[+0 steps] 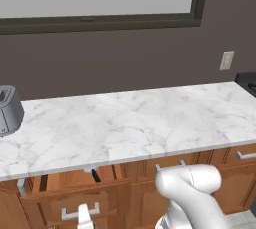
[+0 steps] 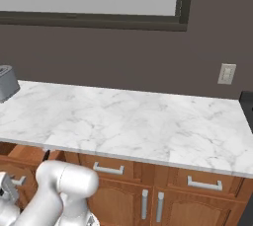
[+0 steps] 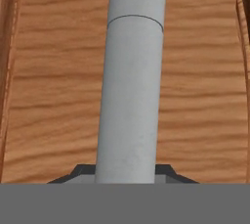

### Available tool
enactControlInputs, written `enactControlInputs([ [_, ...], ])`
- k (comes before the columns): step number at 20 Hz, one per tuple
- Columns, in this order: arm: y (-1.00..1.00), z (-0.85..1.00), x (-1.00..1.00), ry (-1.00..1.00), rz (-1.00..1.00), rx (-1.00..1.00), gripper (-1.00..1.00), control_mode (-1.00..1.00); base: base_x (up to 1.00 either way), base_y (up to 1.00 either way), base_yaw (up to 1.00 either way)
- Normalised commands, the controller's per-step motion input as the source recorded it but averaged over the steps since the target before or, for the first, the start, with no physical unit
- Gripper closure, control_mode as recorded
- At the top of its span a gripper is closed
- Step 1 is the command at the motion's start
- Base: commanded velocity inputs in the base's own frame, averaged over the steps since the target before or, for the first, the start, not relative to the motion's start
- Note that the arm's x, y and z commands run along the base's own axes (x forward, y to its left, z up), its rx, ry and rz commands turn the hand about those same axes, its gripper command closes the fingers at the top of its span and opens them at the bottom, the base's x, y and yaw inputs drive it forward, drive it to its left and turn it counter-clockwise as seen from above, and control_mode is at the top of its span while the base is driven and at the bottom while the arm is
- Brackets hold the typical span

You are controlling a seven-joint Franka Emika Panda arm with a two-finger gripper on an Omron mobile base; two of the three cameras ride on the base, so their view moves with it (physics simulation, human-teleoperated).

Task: Take the pizza cutter from the drawer on the left and place it on the dining counter for cutting.

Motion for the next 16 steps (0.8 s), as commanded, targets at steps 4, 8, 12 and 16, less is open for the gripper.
enactControlInputs([
  [4,0.00,-0.05,-0.82,0.00,0.00,0.00,1.00,-1.00,0.00,0.00,0.00],
  [8,0.00,-0.06,-0.82,0.00,0.00,0.00,1.00,-1.00,0.00,0.00,0.00],
  [12,0.00,-0.04,-0.77,0.00,0.00,0.00,1.00,-1.00,0.00,0.00,0.00],
  [16,0.00,-0.04,-0.60,0.00,0.00,0.00,1.00,-1.00,0.00,0.00,0.00],
])
